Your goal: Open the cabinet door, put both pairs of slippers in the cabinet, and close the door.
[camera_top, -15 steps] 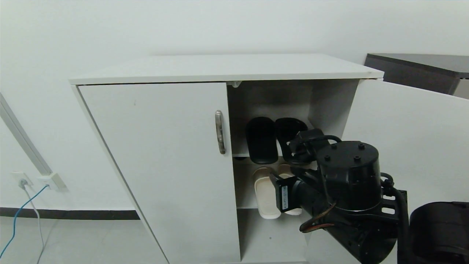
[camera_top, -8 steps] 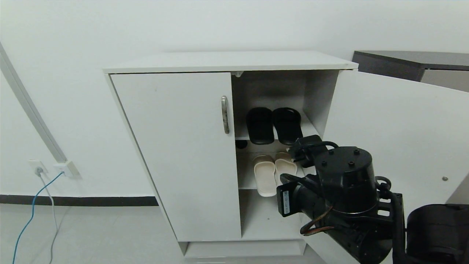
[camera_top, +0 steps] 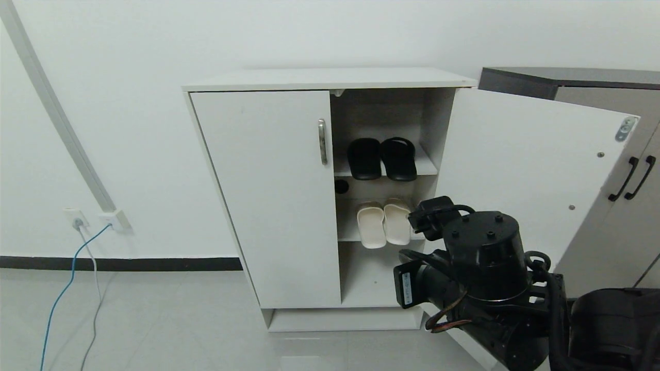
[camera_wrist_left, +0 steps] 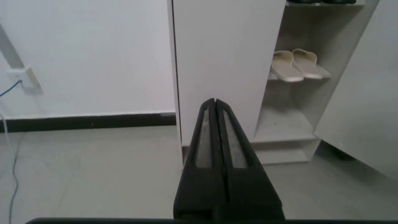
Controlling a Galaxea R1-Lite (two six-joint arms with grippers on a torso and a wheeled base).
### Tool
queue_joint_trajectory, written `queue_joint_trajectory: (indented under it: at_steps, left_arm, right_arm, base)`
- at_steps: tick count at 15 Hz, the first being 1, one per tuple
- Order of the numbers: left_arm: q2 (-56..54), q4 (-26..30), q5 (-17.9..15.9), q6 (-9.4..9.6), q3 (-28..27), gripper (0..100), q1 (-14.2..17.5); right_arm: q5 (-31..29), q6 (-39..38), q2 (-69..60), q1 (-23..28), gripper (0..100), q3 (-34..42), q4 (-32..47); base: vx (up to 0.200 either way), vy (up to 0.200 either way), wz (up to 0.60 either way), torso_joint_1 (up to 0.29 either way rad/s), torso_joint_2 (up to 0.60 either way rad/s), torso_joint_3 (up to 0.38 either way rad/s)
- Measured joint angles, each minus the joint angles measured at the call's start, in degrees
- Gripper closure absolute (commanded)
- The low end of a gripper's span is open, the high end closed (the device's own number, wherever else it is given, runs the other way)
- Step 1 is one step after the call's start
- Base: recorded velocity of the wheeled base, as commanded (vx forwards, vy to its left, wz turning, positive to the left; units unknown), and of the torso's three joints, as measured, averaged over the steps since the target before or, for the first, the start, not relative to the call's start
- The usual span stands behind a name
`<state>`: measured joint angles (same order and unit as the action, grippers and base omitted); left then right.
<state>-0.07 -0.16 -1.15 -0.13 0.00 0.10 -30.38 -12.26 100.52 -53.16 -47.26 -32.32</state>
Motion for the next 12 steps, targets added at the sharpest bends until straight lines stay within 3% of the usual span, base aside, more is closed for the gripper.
queue_joint_trajectory:
  at_steps: [12]
  left_arm:
    - [0.0, 0.0, 0.0, -0.02, 0.0, 100, -0.02]
  right_arm:
    - [-0.02, -0.02, 0.91, 0.02, 100, 0.6, -0.02]
  base:
    - [0.0, 0.0, 0.0, 0.0, 0.0, 0.0]
